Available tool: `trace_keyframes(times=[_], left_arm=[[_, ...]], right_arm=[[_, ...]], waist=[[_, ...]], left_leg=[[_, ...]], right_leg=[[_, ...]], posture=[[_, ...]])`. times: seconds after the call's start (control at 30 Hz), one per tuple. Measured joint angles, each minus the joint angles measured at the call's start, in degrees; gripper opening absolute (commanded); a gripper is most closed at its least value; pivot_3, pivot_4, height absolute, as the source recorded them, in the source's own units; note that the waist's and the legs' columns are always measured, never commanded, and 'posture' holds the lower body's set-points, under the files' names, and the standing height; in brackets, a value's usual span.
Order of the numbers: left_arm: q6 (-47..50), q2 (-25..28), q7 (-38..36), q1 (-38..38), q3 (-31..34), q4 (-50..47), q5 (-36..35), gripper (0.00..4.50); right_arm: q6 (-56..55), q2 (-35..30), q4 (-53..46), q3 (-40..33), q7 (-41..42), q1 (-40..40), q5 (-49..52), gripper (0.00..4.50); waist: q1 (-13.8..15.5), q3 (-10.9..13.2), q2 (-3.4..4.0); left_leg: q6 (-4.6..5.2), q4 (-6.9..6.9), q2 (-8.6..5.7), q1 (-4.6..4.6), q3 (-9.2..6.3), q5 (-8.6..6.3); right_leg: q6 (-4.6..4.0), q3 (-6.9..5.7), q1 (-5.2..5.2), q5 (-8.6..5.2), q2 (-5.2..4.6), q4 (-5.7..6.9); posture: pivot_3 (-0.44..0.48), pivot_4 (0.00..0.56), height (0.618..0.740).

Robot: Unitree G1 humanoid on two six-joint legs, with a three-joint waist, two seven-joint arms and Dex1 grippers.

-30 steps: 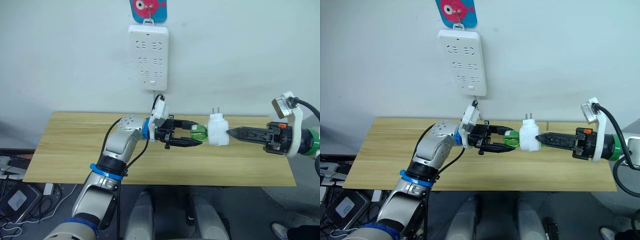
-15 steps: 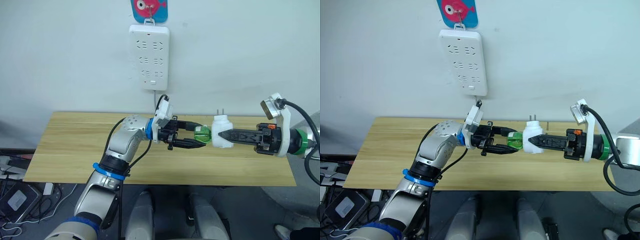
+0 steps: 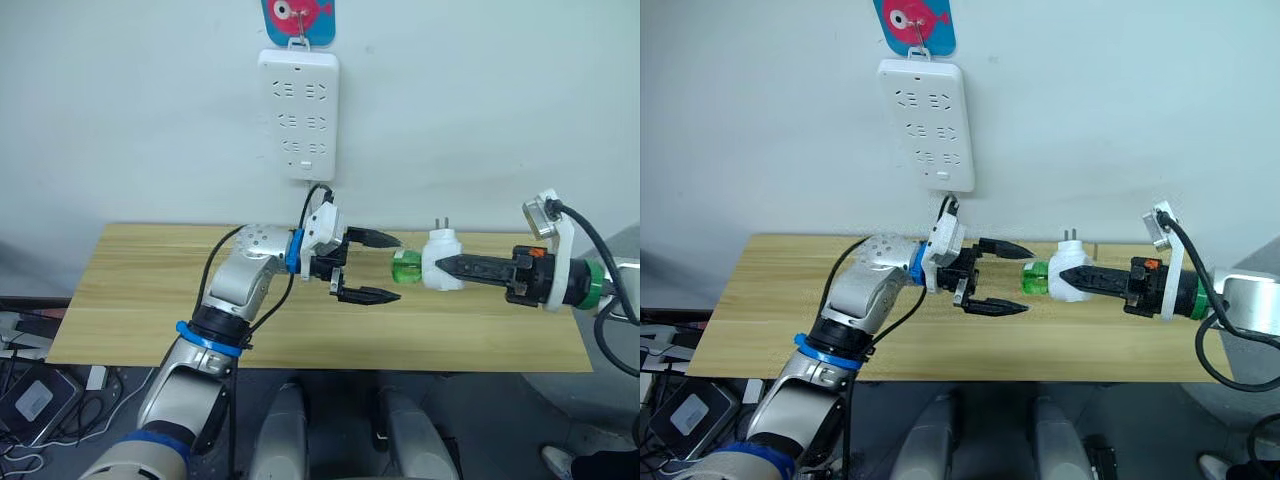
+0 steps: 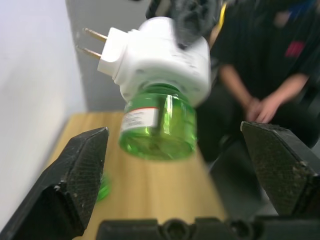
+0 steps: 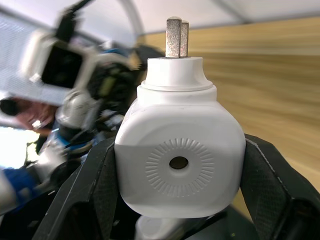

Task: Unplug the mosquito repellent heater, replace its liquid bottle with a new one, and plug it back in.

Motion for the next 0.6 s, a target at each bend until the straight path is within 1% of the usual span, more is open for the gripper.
trace_keyframes(times=[0.13,0.27,0.4,0.6], left_arm=[[-7.87,-0.36,8.42,-0.32,-1.54,1.39,8.95,4.5],[-13.69,-0.56,15.14,1.0,-5.04,0.74,17.15,4.5],[-13.96,-1.09,19.49,3.08,-7.4,-1.93,21.9,4.5],[-12.31,-2.29,24.53,3.05,-9.37,-3.78,27.15,4.5]], right_arm=[[-2.69,0.72,-2.21,0.46,-7.4,0.26,-1.82,2.96],[-5.81,2.16,-4.7,2.52,-16.67,0.27,-1.03,2.96],[-7.87,3.91,-6.57,3.4,-23.04,0.15,0.41,2.96],[-9.36,6.45,-8.63,3.96,-27.84,-0.39,0.54,2.96]], waist=[[0.1,0.0,0.0],[0.1,-0.01,0.01],[0.06,-0.01,0.01],[0.06,-0.03,0.02]], left_leg=[[0.0,0.03,-0.03,-0.03,0.0,0.0],[0.0,0.02,-0.02,-0.06,-0.01,0.0],[0.0,0.04,-0.02,-0.07,-0.04,0.0],[0.0,0.12,-0.02,-0.08,-0.04,0.0]], right_leg=[[0.04,0.01,0.0,0.02,-0.03,-0.01],[-0.01,0.0,-0.02,0.05,-0.04,-0.02],[-0.04,-0.02,-0.02,0.07,-0.04,0.0],[0.05,0.0,-0.01,0.1,-0.04,0.0]], posture=[[0.095,0.254,0.74],[0.092,0.251,0.74],[0.094,0.248,0.74],[0.095,0.245,0.74]])
